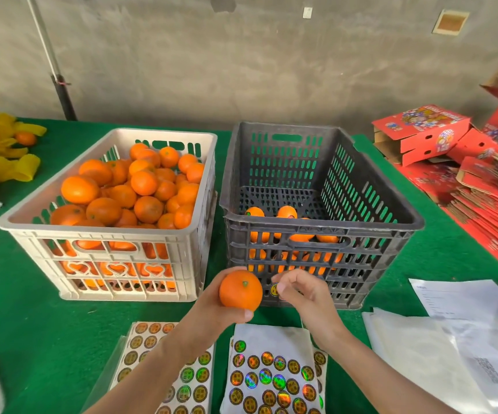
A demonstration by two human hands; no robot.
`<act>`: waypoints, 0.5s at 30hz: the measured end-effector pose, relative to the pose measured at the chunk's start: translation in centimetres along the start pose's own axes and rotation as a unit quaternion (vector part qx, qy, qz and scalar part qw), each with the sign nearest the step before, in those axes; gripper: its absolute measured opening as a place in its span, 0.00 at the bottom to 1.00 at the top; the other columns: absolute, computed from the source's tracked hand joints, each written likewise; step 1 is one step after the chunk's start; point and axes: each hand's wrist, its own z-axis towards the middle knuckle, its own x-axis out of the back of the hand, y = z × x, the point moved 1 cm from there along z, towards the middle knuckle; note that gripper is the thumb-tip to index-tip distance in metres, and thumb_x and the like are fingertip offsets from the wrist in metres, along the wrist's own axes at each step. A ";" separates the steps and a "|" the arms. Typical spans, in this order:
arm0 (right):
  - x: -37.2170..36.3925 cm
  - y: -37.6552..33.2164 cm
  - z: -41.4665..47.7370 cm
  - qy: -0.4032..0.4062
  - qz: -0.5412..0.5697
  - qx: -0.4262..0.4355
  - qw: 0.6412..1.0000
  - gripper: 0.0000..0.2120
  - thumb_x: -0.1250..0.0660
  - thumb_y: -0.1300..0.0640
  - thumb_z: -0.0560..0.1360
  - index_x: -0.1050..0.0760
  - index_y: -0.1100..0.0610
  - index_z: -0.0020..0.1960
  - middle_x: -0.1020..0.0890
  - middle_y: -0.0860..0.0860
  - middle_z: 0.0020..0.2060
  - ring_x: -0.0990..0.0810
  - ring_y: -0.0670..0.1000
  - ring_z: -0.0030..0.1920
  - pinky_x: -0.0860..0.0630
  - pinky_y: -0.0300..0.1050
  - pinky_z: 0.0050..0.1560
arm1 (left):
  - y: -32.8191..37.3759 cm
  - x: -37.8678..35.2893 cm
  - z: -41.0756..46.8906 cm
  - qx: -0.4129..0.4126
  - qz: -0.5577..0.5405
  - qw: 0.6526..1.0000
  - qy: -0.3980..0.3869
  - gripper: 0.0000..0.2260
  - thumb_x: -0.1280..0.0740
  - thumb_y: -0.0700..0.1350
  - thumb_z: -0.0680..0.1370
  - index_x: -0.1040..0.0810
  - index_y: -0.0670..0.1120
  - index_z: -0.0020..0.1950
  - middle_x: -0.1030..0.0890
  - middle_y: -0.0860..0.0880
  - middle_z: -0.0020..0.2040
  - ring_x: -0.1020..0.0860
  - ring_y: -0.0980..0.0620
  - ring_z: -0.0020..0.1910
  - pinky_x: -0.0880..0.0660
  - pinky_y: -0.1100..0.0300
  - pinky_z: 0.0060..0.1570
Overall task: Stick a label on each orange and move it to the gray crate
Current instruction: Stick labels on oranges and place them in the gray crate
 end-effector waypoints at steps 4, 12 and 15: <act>-0.9 -1.9 -0.4 -0.058 -0.030 0.079 0.995 0.14 0.33 0.66 0.75 0.22 0.49 0.37 0.22 0.49 0.53 0.24 0.44 0.55 0.25 0.41 0.52 | 0.9 -0.4 0.3 0.070 -0.260 0.962 -0.036 0.44 0.18 0.55 0.56 0.30 0.46 0.68 0.26 0.38 0.62 0.23 0.40 0.55 0.24 0.49 0.51; -2.2 -2.7 -0.4 -0.038 -0.145 0.164 0.975 0.05 0.32 0.62 0.75 0.24 0.55 0.42 0.26 0.45 0.54 0.28 0.42 0.58 0.27 0.47 0.58 | 2.0 -0.6 0.5 0.073 -0.338 0.936 -0.060 0.26 0.28 0.53 0.69 0.26 0.43 0.63 0.19 0.40 0.48 0.19 0.46 0.43 0.22 0.55 0.40; -2.4 -3.0 -0.3 -0.025 -0.174 0.188 0.966 0.05 0.30 0.62 0.74 0.25 0.56 0.41 0.26 0.46 0.53 0.28 0.42 0.57 0.27 0.46 0.56 | 2.0 -0.4 0.5 0.061 -0.321 0.943 -0.065 0.24 0.29 0.53 0.71 0.26 0.44 0.62 0.19 0.41 0.48 0.20 0.47 0.43 0.23 0.55 0.40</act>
